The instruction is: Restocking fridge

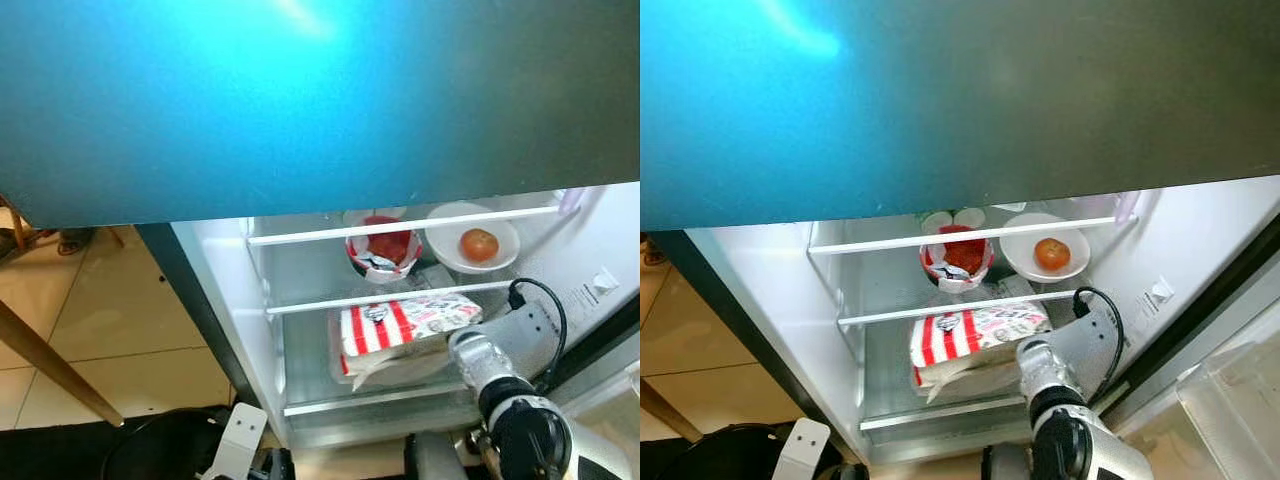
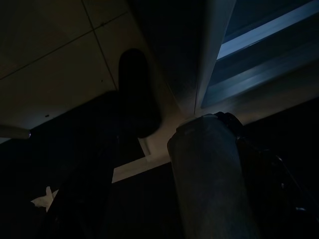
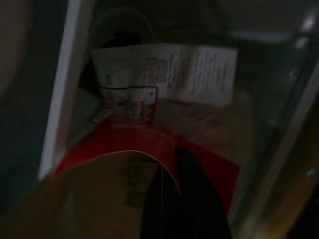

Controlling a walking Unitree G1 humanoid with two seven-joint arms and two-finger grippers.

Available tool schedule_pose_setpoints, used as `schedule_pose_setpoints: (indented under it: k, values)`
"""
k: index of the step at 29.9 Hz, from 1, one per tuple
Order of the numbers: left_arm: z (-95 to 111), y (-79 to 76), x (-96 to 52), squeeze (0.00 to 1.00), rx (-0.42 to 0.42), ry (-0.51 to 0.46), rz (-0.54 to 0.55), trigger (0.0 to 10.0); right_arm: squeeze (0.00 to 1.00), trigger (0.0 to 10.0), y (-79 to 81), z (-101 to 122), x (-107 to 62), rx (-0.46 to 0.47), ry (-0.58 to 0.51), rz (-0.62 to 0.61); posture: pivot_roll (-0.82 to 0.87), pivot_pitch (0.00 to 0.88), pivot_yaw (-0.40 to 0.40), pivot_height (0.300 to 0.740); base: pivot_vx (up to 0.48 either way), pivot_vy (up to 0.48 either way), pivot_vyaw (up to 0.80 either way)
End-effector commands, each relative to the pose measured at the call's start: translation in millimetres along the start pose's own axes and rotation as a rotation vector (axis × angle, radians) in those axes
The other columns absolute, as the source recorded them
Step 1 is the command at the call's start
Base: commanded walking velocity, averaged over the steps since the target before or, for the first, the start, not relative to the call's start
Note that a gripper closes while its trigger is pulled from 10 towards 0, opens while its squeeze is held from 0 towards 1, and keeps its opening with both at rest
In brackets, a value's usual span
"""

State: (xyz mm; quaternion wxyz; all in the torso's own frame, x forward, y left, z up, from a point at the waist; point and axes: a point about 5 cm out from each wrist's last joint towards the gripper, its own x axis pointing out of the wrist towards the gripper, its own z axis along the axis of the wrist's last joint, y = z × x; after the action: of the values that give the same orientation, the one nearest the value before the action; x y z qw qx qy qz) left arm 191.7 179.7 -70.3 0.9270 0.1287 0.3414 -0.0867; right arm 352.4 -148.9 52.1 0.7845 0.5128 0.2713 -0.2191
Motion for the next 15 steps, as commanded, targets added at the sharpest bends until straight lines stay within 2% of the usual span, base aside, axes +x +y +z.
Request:
schedule_pose_setpoints:
  k: [1, 3, 6, 8, 10, 15]
  values:
    - [-47.3, -16.3, -19.2, 0.0, -0.025, 0.195, -0.062, 10.0, 0.0, 10.0, 2.1, -4.2, -0.3, 0.071, 0.007, -0.006, 0.12, 0.241, -0.027, 0.569, 0.0, 0.0, 0.0]
    - [-47.6, -16.5, -19.5, 0.0, -0.026, 0.195, -0.062, 10.0, 0.0, 10.0, 3.2, -6.8, -0.4, 0.096, 0.014, -0.006, 0.12, 0.24, -0.028, 0.569, 0.0, 0.0, 0.0]
    - [-48.4, -17.1, -20.1, 0.0, -0.026, 0.195, -0.063, 10.0, 0.0, 10.0, 6.0, -18.0, -1.0, 0.037, 0.048, 0.013, 0.12, 0.24, -0.029, 0.569, 0.0, 0.0, 0.0]
    - [-48.4, -17.1, -20.1, 0.0, -0.026, 0.195, -0.063, 10.0, 0.0, 10.0, 6.0, -18.0, -1.0, 0.037, 0.048, 0.013, 0.12, 0.24, -0.029, 0.569, 0.0, 0.0, 0.0]
    - [-50.3, -17.8, -21.3, 0.0, -0.026, 0.196, -0.063, 10.0, 0.0, 10.0, 3.6, -32.3, -1.7, 0.064, 0.085, 0.0, 0.12, 0.24, -0.028, 0.569, 0.0, 0.0, 0.0]
    - [-50.9, -18.2, -21.8, 0.0, -0.025, 0.196, -0.063, 10.0, 0.0, 10.0, 0.3, -40.4, -2.1, 0.062, 0.104, -0.01, 0.12, 0.243, -0.029, 0.569, 0.0, 0.0, 0.0]
